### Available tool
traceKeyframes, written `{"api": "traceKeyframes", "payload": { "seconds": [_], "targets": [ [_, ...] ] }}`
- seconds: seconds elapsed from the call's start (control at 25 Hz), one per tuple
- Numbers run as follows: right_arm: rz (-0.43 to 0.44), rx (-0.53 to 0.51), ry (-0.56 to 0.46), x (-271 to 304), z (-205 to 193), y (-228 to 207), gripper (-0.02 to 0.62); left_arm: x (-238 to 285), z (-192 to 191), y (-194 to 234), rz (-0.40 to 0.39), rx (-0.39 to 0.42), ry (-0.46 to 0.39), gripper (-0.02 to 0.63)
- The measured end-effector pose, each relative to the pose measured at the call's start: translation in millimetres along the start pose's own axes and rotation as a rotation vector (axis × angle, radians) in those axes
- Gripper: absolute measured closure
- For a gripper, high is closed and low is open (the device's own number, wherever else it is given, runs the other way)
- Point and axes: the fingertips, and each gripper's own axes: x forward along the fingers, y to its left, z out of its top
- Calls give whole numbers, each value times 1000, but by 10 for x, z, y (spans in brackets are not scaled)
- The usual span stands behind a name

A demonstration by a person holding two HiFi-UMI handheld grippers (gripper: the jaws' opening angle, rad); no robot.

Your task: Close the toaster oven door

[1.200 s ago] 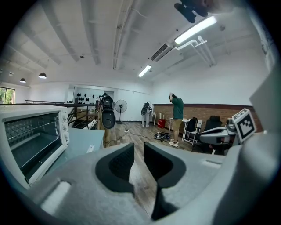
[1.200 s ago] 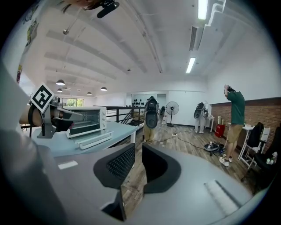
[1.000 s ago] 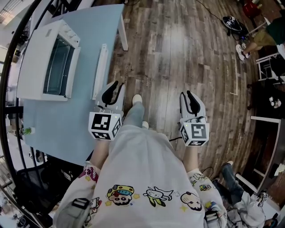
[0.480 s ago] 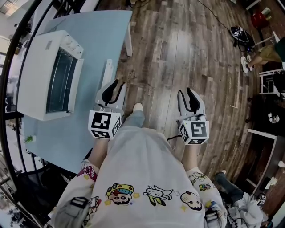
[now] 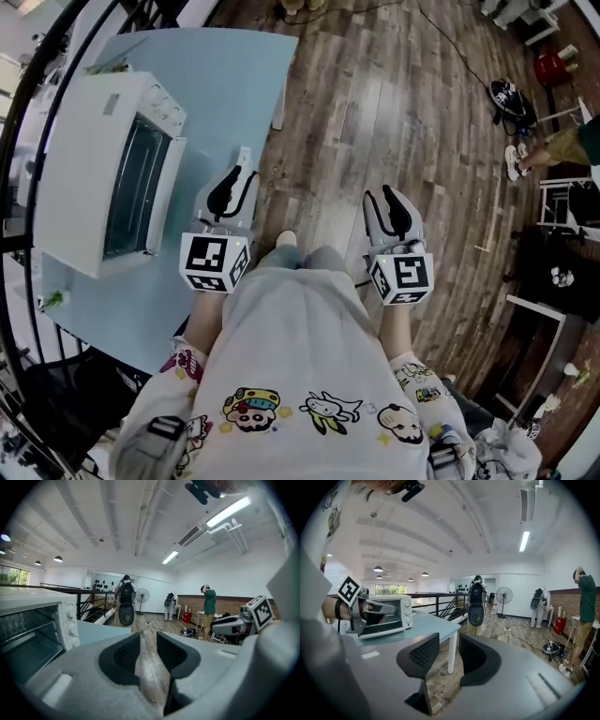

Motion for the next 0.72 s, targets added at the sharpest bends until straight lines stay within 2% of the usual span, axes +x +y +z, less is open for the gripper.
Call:
{"api": "traceKeyframes", "payload": {
  "seconds": [0.08, 0.28, 0.48, 0.72],
  "targets": [
    [51, -16, 17, 169, 36, 135, 463, -84, -12, 196, 51, -26, -5, 502],
    [235, -91, 63, 722, 109, 591, 463, -465, -173, 791, 248, -99, -7, 502],
    [478, -187, 73, 1406, 283, 1054, 463, -960, -367, 1257, 520, -194, -18, 502],
    [746, -281, 34, 2002, 580, 1649, 463, -1376, -355, 1560, 795, -258, -71, 502]
  ]
}}
